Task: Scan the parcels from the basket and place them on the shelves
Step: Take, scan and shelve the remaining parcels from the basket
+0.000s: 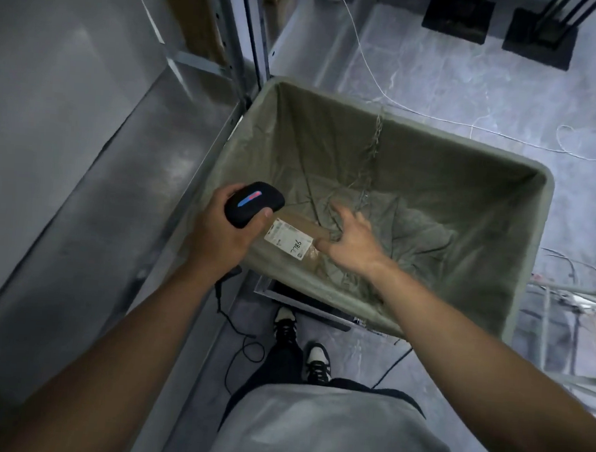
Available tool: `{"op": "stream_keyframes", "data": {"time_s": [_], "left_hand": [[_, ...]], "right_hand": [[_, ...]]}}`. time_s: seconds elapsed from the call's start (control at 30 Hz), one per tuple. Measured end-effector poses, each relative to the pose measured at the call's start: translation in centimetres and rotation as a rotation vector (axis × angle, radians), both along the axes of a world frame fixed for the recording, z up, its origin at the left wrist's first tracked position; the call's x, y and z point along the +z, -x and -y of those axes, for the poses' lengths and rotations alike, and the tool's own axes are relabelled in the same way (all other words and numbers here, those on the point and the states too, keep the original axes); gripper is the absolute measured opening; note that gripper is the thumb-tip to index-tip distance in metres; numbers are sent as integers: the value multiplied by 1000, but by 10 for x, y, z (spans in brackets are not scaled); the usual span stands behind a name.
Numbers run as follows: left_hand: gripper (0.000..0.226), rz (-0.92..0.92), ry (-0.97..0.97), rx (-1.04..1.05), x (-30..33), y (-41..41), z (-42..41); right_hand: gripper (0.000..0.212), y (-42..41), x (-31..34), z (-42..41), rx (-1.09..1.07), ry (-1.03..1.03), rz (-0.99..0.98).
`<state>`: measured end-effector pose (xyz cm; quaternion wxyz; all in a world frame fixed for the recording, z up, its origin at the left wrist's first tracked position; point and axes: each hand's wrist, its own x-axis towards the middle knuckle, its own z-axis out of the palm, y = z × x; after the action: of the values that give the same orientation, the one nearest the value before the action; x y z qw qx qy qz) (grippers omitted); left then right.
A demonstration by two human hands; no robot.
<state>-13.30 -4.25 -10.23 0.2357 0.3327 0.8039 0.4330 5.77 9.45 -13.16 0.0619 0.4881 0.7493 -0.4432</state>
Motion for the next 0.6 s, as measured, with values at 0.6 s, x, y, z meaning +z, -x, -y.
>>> {"op": "stream_keyframes", "data": {"time_s": [0.6], "left_hand": [[63, 31, 147, -33, -41, 36, -59]], "right_hand": [[99, 34, -137, -33, 32, 93, 186]]}}
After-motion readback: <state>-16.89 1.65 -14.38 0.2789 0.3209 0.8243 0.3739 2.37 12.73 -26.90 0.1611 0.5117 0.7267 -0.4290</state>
